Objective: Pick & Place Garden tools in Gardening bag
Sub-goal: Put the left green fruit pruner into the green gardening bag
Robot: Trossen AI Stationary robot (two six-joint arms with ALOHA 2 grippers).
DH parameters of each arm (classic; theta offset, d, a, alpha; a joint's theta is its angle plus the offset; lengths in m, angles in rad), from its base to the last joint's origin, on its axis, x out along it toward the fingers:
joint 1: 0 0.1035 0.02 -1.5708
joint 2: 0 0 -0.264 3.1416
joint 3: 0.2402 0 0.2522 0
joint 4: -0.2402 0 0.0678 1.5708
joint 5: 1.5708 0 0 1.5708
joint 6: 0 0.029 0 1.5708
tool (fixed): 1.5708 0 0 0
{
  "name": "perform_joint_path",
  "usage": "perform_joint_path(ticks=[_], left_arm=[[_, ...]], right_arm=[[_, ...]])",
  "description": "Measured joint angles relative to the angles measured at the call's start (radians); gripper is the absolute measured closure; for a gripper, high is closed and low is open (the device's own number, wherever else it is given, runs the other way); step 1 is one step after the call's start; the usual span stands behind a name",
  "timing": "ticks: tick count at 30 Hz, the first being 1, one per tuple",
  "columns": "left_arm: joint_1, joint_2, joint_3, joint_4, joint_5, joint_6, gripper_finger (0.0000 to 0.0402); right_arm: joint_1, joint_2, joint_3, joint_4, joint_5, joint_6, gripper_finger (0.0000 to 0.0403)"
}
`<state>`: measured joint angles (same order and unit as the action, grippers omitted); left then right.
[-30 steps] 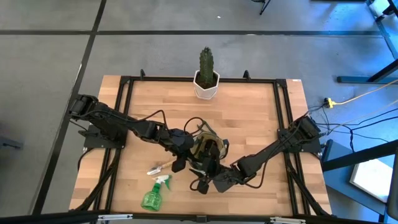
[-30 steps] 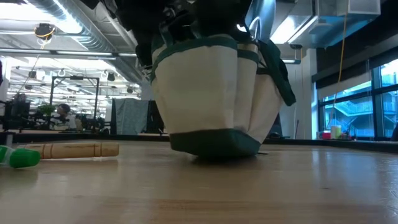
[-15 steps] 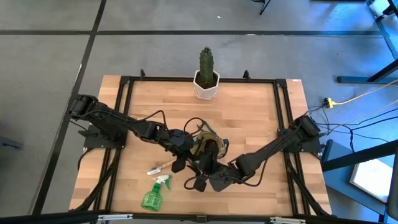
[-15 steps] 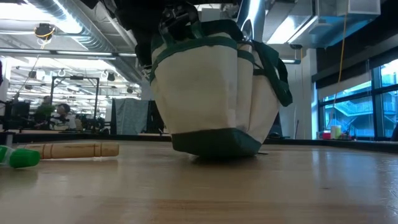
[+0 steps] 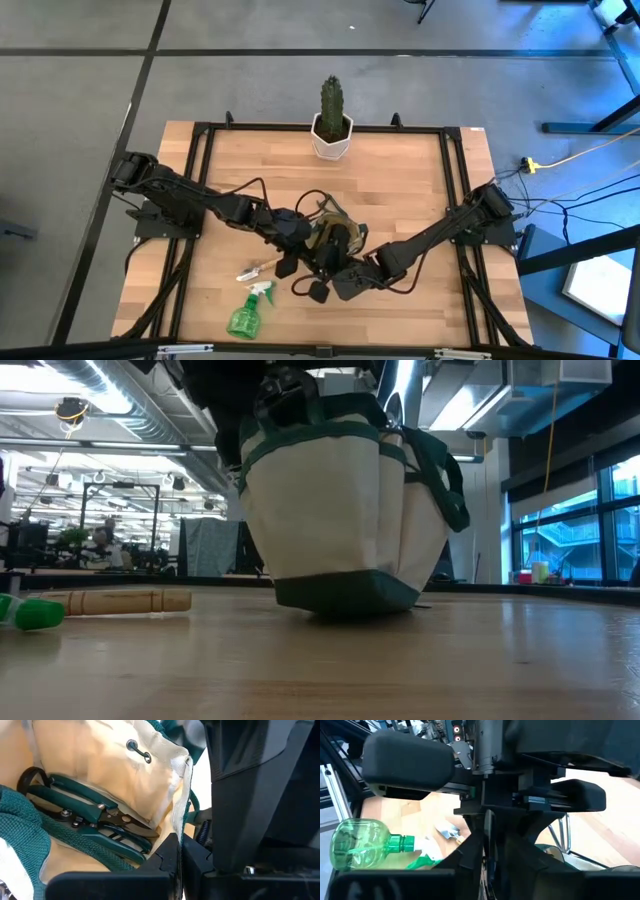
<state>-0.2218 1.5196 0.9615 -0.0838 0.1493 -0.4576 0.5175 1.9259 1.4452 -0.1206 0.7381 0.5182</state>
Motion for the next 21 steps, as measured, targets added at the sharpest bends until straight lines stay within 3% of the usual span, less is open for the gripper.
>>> perform_joint_path(ticks=[7,21], left_arm=[[0.002,0.000,-0.001,0.003,-0.006,-0.001,0.0399],[0.011,0.002,-0.001,-0.008,-0.011,-0.008,0.0399]], right_arm=[[0.009,-0.002,0.001,-0.016,-0.012,0.020,0.0390],[0.034,-0.002,0.002,-0.112,-0.001,0.021,0.0395]])
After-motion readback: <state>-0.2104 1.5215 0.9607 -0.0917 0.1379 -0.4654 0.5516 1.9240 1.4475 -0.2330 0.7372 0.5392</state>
